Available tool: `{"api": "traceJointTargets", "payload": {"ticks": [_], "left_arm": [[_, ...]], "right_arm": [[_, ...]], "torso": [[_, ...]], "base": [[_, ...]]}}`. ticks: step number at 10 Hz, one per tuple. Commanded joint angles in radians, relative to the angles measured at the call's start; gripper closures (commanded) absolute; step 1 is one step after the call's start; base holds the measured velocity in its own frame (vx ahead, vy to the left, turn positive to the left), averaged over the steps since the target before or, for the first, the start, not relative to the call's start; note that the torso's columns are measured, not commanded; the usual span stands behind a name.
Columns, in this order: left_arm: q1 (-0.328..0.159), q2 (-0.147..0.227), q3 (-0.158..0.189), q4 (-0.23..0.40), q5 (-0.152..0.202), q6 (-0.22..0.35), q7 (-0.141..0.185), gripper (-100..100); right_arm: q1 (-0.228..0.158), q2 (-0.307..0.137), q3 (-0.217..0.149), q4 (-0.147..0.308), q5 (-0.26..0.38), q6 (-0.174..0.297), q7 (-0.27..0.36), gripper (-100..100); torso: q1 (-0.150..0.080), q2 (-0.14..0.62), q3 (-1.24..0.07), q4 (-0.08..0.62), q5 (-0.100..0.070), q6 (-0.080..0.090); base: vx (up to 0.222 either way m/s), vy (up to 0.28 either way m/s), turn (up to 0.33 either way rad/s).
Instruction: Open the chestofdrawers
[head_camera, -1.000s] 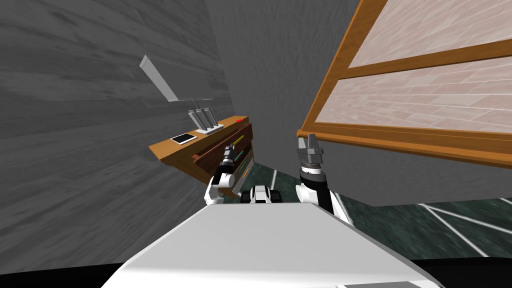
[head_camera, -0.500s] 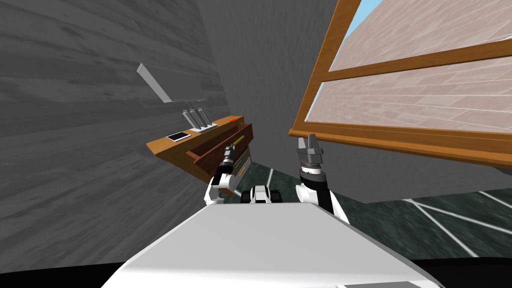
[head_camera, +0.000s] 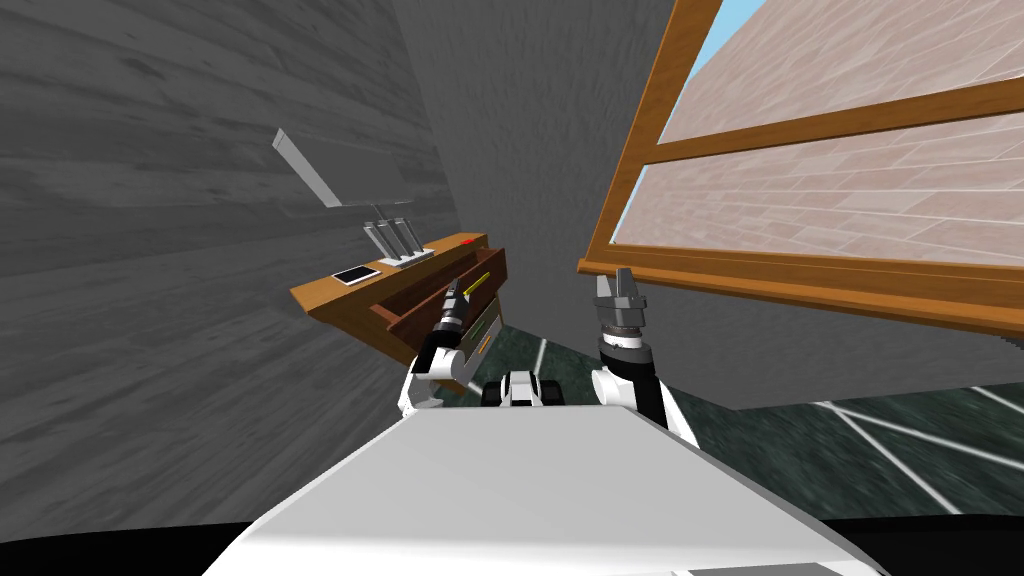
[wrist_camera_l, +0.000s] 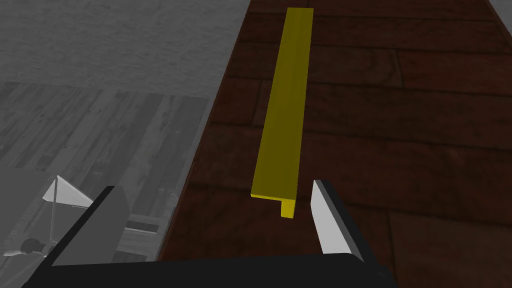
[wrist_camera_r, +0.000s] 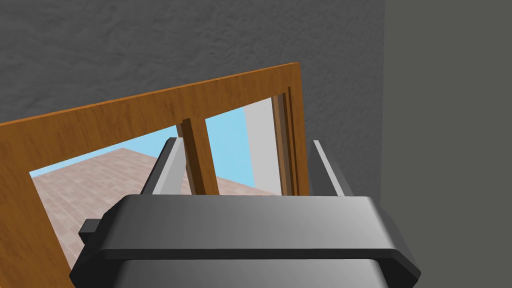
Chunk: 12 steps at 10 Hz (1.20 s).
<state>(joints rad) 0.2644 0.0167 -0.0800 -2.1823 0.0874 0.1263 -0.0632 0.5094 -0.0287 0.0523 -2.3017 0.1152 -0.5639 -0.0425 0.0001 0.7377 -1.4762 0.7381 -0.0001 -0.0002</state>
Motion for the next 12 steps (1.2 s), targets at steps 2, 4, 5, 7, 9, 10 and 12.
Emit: {"api": "traceJointTargets", "payload": {"ticks": [2,4,5,7,9,10,12], "left_arm": [[0.019,-0.005,-0.002,-0.091,0.003,0.075,-0.004,-100],[0.031,-0.004,-0.003,-0.142,0.006,0.117,-0.005,-100],[0.031,-0.004,-0.003,-0.144,0.006,0.117,-0.005,-100],[0.038,-0.005,-0.001,-0.130,0.004,0.130,-0.006,0],[0.040,-0.004,-0.001,-0.126,0.004,0.132,-0.006,0],[0.041,-0.004,-0.001,-0.125,0.004,0.133,-0.006,0],[0.041,-0.004,-0.001,-0.124,0.004,0.134,-0.006,0]], "right_arm": [[0.000,0.000,0.000,0.000,0.000,0.000,0.000,0],[0.000,0.000,0.000,0.000,0.000,0.000,0.000,0],[0.000,0.000,0.000,0.000,0.000,0.000,0.000,0],[0.000,0.000,0.000,0.000,0.000,0.000,0.000,0],[0.000,0.000,0.000,0.000,0.000,0.000,0.000,0],[0.000,0.000,0.000,0.000,0.000,0.000,0.000,0],[0.000,0.000,0.000,0.000,0.000,0.000,0.000,0]], "torso": [[-0.002,0.001,0.001,0.000,-0.001,0.000],[-0.003,0.003,0.001,0.004,-0.003,0.002],[-0.004,0.004,0.002,0.006,-0.004,0.002],[-0.005,0.005,0.003,0.005,-0.003,0.002],[-0.001,0.003,0.002,0.002,-0.001,0.000],[-0.001,0.003,0.001,0.002,-0.001,0.000],[0.000,0.002,0.001,0.001,0.000,0.000]], "base": [[0.029,-0.007,0.007],[0.023,-0.003,0.007],[0.023,0.005,0.002],[0.005,0.003,0.004],[0.000,0.000,0.000],[0.000,0.000,0.000],[0.000,0.000,0.000]]}}
